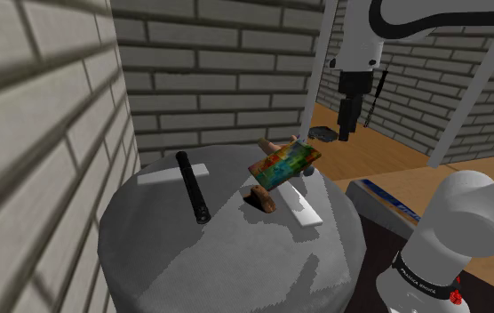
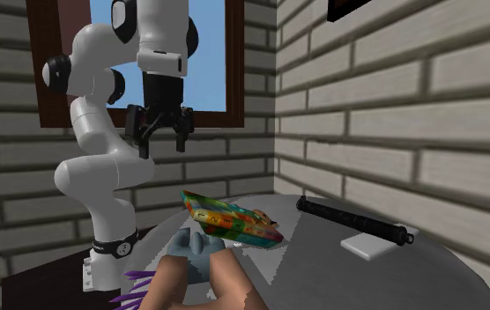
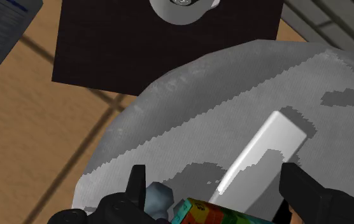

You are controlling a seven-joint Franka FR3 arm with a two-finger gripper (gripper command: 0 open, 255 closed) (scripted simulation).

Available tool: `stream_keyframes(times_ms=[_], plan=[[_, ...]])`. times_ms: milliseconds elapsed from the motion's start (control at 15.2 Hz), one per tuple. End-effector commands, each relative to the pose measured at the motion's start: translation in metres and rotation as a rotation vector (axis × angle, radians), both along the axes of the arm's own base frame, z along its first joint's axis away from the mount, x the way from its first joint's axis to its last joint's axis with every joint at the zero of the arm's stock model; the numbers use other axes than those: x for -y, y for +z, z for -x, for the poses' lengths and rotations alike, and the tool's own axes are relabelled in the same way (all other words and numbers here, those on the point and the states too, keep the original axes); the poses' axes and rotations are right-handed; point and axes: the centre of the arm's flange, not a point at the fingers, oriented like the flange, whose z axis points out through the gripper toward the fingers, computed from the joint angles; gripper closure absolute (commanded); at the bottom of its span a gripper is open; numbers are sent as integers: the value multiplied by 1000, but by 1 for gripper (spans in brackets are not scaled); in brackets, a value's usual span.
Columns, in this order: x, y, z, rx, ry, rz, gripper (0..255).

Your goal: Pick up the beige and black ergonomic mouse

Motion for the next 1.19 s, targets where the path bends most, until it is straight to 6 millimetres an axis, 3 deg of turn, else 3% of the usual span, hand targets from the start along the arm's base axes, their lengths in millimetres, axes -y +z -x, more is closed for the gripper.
stream_keyframes(times_ms=[0,1122], plan=[[0,0,0,0,0,0,0],[-172,-123,-76,31,-91,33,0]])
